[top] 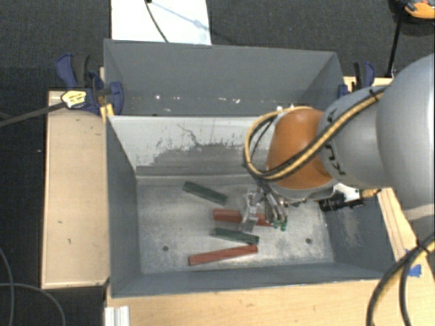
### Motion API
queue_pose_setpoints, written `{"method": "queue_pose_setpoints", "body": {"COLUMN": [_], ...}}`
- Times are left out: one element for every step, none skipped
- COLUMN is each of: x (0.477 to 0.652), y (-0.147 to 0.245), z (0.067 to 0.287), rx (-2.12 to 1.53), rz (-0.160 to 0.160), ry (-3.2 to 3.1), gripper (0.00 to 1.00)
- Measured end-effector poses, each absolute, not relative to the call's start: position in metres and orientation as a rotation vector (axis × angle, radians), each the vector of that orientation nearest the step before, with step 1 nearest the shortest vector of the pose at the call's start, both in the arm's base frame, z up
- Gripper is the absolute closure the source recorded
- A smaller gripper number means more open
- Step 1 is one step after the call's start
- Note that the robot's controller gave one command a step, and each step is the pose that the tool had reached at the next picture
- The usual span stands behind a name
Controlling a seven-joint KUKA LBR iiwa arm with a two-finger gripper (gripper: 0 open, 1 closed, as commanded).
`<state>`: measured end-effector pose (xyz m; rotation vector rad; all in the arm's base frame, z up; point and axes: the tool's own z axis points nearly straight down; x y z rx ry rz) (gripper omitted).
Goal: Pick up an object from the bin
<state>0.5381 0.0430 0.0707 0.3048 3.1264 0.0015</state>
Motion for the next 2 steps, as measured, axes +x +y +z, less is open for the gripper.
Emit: {"method": "queue_pose_setpoints", "body": {"x": [0.538,0.558], "y": [0.043,0.048], "z": [0.071,0.265], "rx": [0.305,0.261], "rz": [0.001,0.001], "ry": [3.126,3.129], "gripper": [1.00,1.00]}}
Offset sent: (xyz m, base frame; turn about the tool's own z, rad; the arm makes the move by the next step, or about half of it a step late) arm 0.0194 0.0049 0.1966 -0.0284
